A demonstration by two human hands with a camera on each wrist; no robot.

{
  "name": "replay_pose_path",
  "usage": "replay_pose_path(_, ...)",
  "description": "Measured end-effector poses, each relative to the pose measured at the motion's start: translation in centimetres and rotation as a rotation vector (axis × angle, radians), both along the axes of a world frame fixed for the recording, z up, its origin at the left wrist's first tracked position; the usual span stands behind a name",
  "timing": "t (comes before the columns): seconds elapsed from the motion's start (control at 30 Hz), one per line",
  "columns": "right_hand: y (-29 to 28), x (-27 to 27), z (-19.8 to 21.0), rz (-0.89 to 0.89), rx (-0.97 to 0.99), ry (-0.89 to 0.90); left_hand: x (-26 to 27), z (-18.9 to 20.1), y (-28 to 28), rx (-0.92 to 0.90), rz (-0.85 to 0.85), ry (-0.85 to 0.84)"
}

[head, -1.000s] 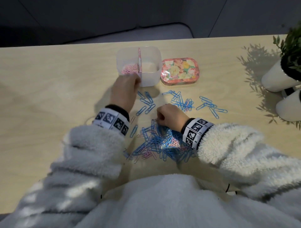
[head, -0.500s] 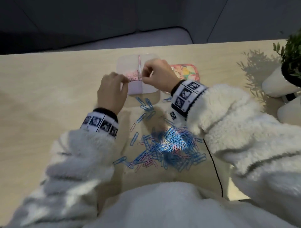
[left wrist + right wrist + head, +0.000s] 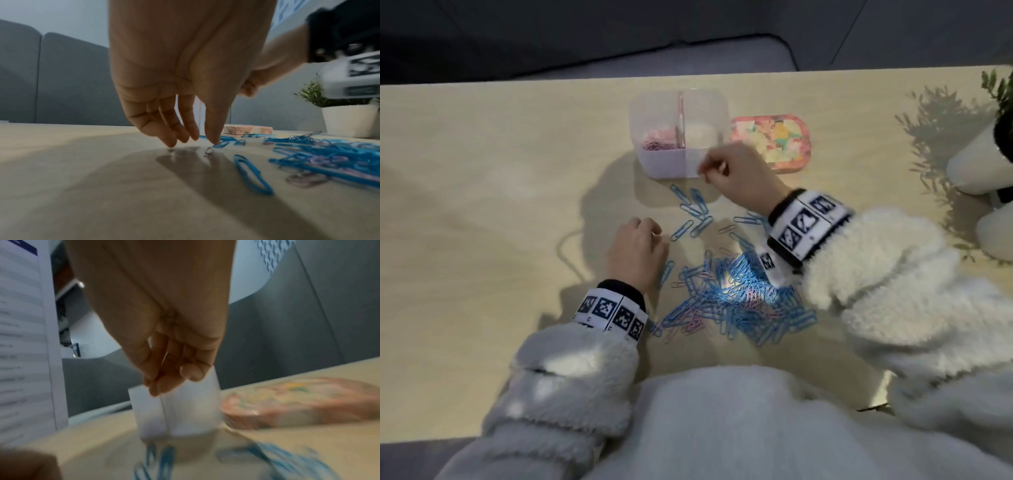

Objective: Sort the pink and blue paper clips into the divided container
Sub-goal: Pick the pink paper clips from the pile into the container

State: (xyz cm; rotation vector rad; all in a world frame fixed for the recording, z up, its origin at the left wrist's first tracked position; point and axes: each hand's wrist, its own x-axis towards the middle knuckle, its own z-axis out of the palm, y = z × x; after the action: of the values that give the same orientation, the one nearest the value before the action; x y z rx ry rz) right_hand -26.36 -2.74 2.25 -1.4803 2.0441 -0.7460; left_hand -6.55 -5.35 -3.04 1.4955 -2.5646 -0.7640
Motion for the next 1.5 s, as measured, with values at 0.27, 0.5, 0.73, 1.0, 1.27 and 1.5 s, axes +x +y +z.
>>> replay_pose_path(0.27,5.8,0.0,-5.1,0.05,0.249,0.163,0.0,-0.6,-0.4,0.054,-0.023,-0.009)
replay_pose_path(0.5,5.2,0.9,-5.4,0.182,0.334,0.248,0.3,0.0,0.0,0.461,-0.061,0.245)
replay_pose_path(0.73,6.7,0.5,-5.2,0.18,0.306,0.216,-1.0,-0.2,1.8,0.562,-0.178,0.244)
replay_pose_path(1.0,6.3,-0.8,-5.3,0.153,0.322,0.195,-2.0,-1.1,3.0,0.181,-0.488,0.032)
replay_pose_path(1.27,6.3,-2.5,-4.5,0.082,0.349,-0.077,-1.3,-0.2,1.7,0.495,-0.26,0.288)
replay_pose_path(1.5,8.0,-2.9,-3.4,-0.235,0.203,-0.591,1.2,0.0,-0.6,0.836,-0.037,0.461)
